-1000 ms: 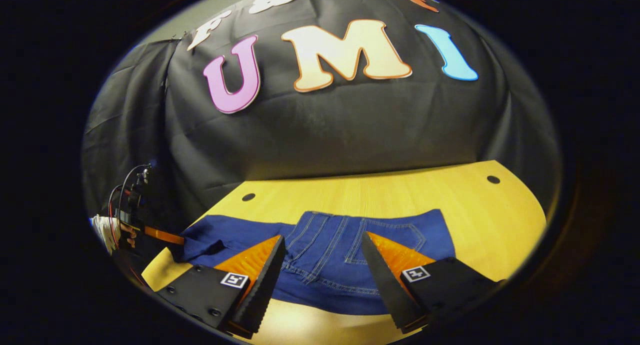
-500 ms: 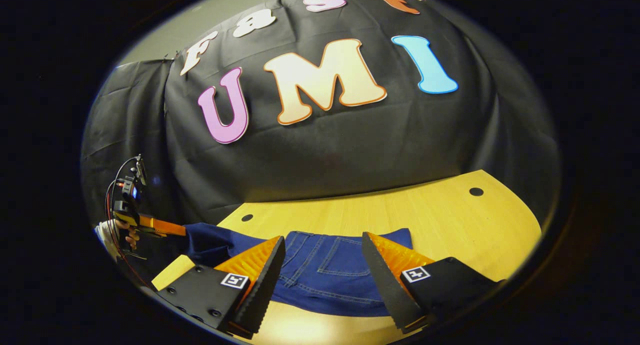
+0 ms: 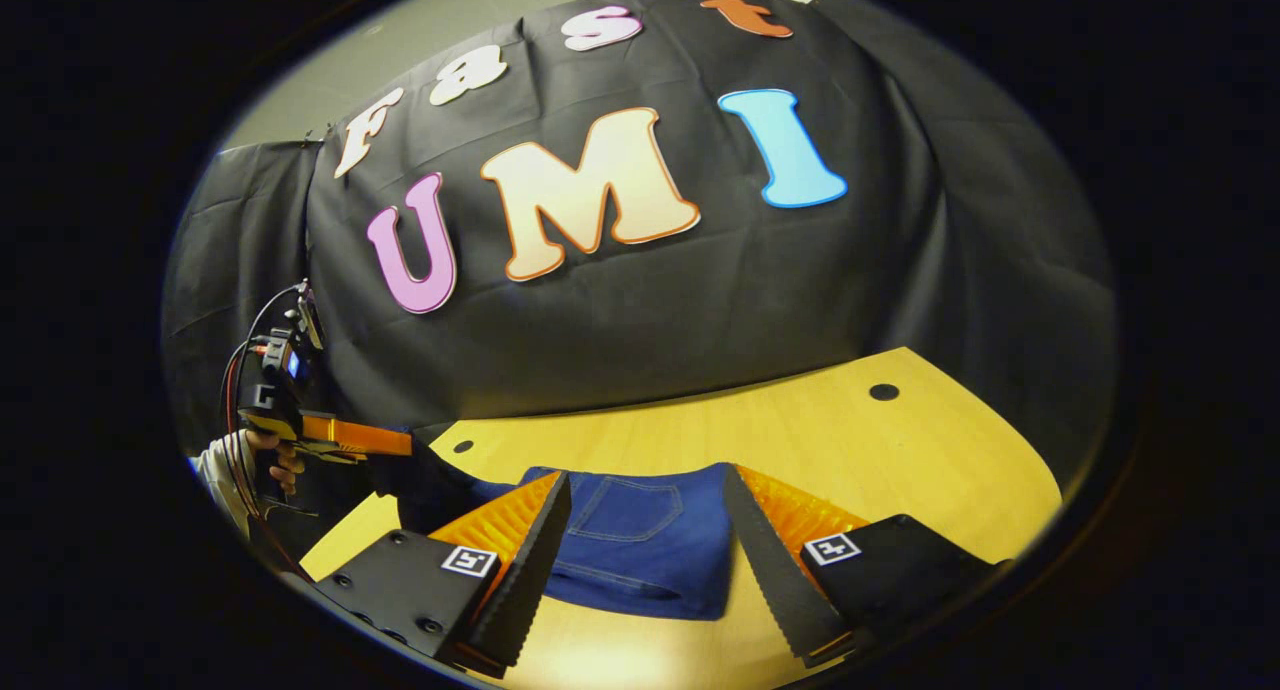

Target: Grasp the waist and the cuffs of the jeans and fold them to make the two legs overlap; first hold the waist and fold one-third of the jeans toward the cuffs, then hold the cuffs and fold the remaining one-third in the same direction to finish folding.

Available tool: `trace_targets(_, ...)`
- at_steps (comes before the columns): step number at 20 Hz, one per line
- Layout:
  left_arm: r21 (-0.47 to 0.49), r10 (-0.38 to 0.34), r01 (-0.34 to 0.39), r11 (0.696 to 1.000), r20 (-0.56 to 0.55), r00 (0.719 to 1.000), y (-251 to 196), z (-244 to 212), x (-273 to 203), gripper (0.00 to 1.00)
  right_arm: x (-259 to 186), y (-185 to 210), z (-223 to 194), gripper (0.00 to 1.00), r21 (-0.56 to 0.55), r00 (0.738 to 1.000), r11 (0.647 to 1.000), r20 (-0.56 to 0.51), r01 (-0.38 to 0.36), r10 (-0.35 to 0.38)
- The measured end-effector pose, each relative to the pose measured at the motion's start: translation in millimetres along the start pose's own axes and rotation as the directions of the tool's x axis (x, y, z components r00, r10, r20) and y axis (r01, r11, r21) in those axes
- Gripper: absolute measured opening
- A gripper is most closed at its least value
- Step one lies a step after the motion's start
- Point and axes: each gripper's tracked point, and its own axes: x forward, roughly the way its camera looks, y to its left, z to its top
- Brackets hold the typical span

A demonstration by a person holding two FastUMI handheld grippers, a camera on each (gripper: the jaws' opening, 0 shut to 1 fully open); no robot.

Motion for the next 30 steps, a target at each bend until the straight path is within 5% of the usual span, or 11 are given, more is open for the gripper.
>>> trace_targets(6,0.102,-0.055,0.07,0.992,-0.137,0.989,-57.2,-32.1,80.3,0.0,-28.1,-50.5,6.3,0.95,0.034,0.997,0.997,0.017,0.071,-0.072)
trace_targets(13,0.19,0.111,-0.06,0.98,-0.274,0.955,-38.2,-114.4,152.6,0.0,-43.2,-77.9,-6.1,0.95,0.021,0.997,0.997,-0.025,0.079,-0.078)
trace_targets(15,0.274,0.182,-0.104,0.956,-0.275,0.944,-31.2,-124.1,159.7,0.0,-44.5,-78.9,-6.5,0.87,-0.001,0.998,0.998,-0.039,0.057,-0.057)
trace_targets(17,0.329,0.226,-0.14,0.934,-0.238,0.945,-35.2,-119.1,155.7,0.01,-43.1,-77.1,0.2,0.95,-0.02,0.999,0.999,-0.029,0.026,-0.027)
trace_targets(18,0.341,0.221,-0.143,0.929,-0.2,0.954,-47.0,-114.6,153.7,0.05,-41.3,-74.8,6.3,0.96,-0.03,1.0,1.0,-0.018,0.005,-0.005)
trace_targets(21,0.404,0.24,-0.215,0.889,-0.011,0.971,-75.0,-90.1,126.2,0.61,-39.2,-49.7,30.2,0.98,-0.064,0.995,0.994,0.047,-0.087,0.09)
trace_targets(23,0.437,0.247,-0.306,0.846,0.187,0.951,-93.6,-58.4,97.9,0.98,-40.2,-29.7,47.8,0.98,-0.116,0.985,0.985,0.099,-0.131,0.142)
trace_targets(26,0.399,0.301,-0.462,0.792,0.404,0.864,-102.8,-24.0,30.1,0.96,-53.3,11.8,75.0,0.98,-0.184,0.961,0.968,0.188,-0.169,0.203)
trace_targets(30,0.346,0.36,-0.603,0.719,0.558,0.748,-87.9,2.7,-52.5,0.98,-83.0,75.9,102.9,0.97,-0.198,0.915,0.956,0.301,-0.216,0.269)
